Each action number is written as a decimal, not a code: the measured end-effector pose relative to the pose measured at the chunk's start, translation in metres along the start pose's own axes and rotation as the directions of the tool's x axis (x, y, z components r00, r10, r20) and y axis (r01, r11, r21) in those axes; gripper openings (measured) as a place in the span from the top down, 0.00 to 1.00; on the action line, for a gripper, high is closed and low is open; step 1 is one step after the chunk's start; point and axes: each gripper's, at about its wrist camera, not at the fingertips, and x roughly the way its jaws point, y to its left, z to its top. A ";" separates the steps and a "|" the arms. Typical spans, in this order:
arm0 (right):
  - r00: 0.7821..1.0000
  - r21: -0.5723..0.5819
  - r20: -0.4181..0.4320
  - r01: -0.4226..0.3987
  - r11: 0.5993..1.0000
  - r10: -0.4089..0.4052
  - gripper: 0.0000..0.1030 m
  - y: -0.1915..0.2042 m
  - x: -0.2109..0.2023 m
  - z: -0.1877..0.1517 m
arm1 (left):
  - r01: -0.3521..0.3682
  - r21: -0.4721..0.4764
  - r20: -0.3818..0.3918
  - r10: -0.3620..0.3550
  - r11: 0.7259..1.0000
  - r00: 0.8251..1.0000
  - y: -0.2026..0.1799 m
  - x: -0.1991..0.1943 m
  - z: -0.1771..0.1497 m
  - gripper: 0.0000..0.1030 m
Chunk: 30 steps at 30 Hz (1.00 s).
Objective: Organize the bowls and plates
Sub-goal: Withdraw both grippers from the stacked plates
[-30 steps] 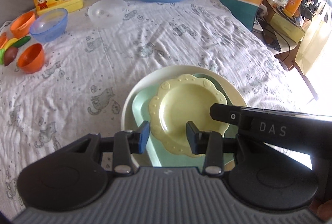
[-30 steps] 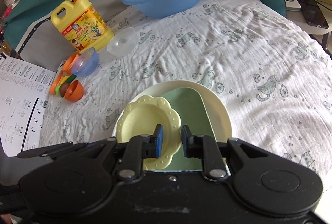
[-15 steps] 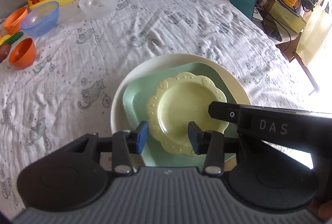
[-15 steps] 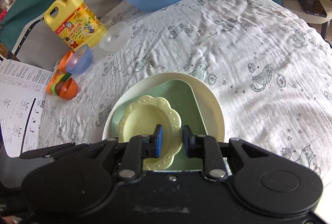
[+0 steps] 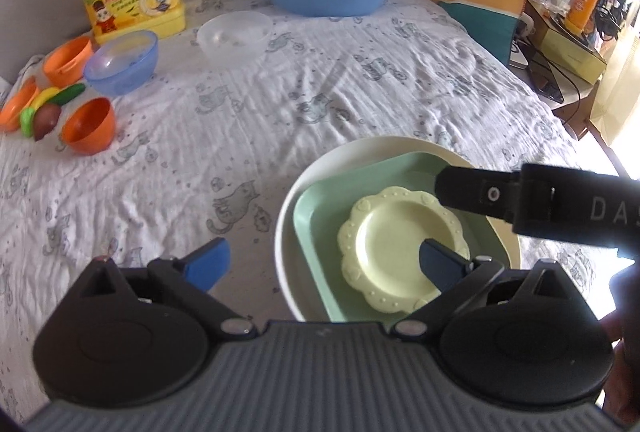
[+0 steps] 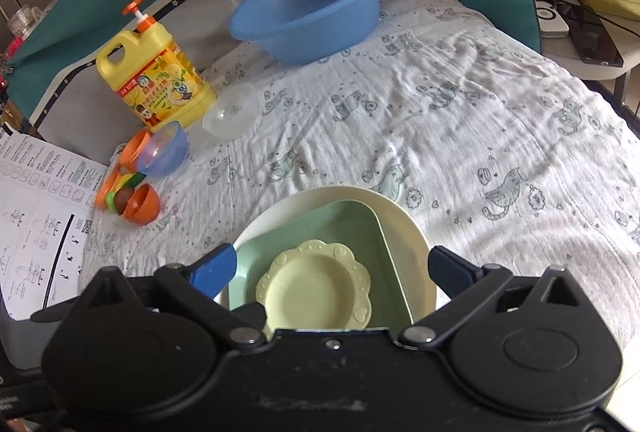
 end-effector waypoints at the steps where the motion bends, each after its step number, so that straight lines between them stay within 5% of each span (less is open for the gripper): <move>1: 1.000 0.002 -0.007 0.005 1.000 -0.005 0.00 0.000 0.001 0.000 | -0.001 -0.006 -0.002 0.001 1.000 1.000 0.002 0.000 0.000 0.00; 30: 0.992 -0.121 -0.073 0.097 0.988 -0.106 0.00 0.046 0.017 -0.006 | 0.012 -0.124 -0.003 -0.012 0.992 1.000 0.045 -0.008 -0.014 0.00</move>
